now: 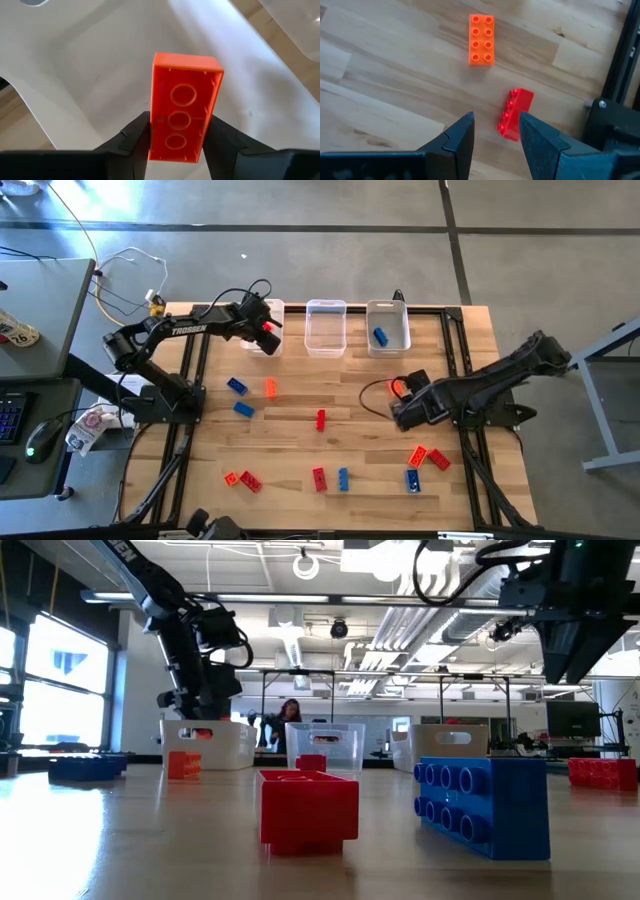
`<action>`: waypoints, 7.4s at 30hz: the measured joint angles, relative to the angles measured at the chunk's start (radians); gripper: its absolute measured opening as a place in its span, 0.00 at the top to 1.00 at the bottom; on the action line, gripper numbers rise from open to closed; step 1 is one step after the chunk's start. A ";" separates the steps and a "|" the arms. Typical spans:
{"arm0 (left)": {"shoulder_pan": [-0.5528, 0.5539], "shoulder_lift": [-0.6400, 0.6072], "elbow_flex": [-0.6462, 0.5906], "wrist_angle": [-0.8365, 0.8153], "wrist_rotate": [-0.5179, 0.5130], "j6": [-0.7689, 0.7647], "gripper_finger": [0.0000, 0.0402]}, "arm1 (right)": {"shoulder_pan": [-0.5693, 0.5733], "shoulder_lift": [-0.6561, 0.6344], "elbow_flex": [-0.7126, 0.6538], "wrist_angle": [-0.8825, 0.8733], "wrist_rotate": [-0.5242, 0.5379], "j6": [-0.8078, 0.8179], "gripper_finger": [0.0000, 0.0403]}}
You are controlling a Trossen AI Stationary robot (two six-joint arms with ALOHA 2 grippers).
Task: Sort & place blocks by color
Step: Put the orange game piece into the white bin, then put the red game piece into the transparent bin
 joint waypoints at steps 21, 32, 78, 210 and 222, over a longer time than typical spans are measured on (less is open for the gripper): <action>0.000 -0.001 0.092 -0.043 0.052 -0.008 0.52 | 0.135 0.001 0.000 -0.144 -0.046 0.191 0.65; -0.047 -0.004 0.244 -0.143 0.072 0.052 0.52 | 0.064 -0.011 0.000 -0.264 -0.090 0.097 0.65; -0.083 -0.004 0.244 -0.195 0.064 0.090 0.52 | -0.290 -0.196 -0.328 0.272 -0.239 -0.281 0.56; -0.783 -0.220 0.069 -0.576 -0.146 -0.200 0.52 | -0.697 0.447 -0.122 1.720 -0.077 -1.295 0.79; -0.853 -0.220 0.069 -0.583 -0.076 -0.201 0.52 | -0.718 0.447 -0.122 1.699 -0.101 -1.268 0.67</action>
